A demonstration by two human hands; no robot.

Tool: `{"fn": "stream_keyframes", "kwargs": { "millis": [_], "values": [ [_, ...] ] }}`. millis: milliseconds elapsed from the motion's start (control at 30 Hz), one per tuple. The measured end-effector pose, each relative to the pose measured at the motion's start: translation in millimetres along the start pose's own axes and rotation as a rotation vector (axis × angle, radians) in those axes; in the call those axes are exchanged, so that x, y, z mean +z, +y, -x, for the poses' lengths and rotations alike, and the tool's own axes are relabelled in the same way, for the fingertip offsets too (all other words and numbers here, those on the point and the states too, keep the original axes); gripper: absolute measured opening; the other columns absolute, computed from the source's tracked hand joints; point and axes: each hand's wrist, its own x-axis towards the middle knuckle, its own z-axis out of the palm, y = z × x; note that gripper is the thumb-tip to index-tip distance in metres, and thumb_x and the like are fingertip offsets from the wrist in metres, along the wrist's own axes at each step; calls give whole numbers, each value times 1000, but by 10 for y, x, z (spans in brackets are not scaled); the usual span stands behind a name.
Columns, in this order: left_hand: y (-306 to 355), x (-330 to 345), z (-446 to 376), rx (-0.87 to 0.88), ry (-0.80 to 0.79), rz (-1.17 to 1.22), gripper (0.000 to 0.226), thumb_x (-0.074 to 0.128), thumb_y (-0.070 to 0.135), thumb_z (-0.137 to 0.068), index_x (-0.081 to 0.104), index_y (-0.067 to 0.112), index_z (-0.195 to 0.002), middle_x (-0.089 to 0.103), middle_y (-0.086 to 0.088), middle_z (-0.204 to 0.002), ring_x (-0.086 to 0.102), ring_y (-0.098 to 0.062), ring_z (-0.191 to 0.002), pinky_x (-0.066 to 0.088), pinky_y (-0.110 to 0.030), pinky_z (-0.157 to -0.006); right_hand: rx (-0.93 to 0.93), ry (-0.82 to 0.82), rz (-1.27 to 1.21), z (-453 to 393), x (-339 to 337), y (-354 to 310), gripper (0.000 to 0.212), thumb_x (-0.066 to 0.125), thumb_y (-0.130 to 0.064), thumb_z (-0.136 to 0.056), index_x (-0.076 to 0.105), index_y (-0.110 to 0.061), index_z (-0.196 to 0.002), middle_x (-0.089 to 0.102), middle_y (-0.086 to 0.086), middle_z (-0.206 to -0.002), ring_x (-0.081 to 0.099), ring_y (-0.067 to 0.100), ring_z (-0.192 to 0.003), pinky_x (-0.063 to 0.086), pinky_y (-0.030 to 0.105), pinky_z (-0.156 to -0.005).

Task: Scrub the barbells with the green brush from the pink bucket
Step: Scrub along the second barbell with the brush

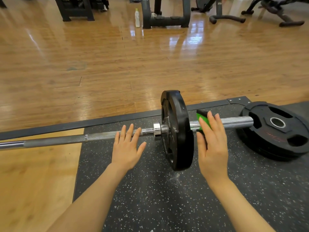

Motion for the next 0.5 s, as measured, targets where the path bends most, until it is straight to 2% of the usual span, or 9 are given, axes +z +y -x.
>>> {"fn": "stream_keyframes", "kwargs": {
  "millis": [133,267,400,500],
  "values": [
    [14,-17,124,17,-20,1,75,-2,67,-86,9,33,-153,2,0,-161,-8,-24,-148,-3,-43,-120,-33,-64,33,-23,-216,-37,41,44,-19,-99,50,-4,-137,39,7,-149,24,24,-145,17,26,-118],
    [42,-52,299,31,-20,25,78,-5,70,-86,12,33,-152,7,0,-160,-3,-24,-148,-2,-42,-119,-28,-95,38,-10,-383,-84,41,43,-21,-99,50,-6,-138,39,6,-150,23,22,-145,18,27,-119],
    [72,-98,517,43,-44,29,80,-14,72,-83,4,34,-151,4,2,-160,-6,-22,-148,-5,-40,-119,-15,-128,29,-13,-489,-131,41,44,-21,-100,49,-8,-139,38,3,-150,23,21,-145,18,29,-119],
    [97,-100,697,45,-54,11,75,-10,70,-87,4,35,-151,4,3,-159,-6,-21,-147,-7,-38,-118,5,-141,19,-33,-552,-189,41,44,-23,-100,50,-9,-138,37,1,-150,23,20,-145,17,26,-119]
  ]
}}
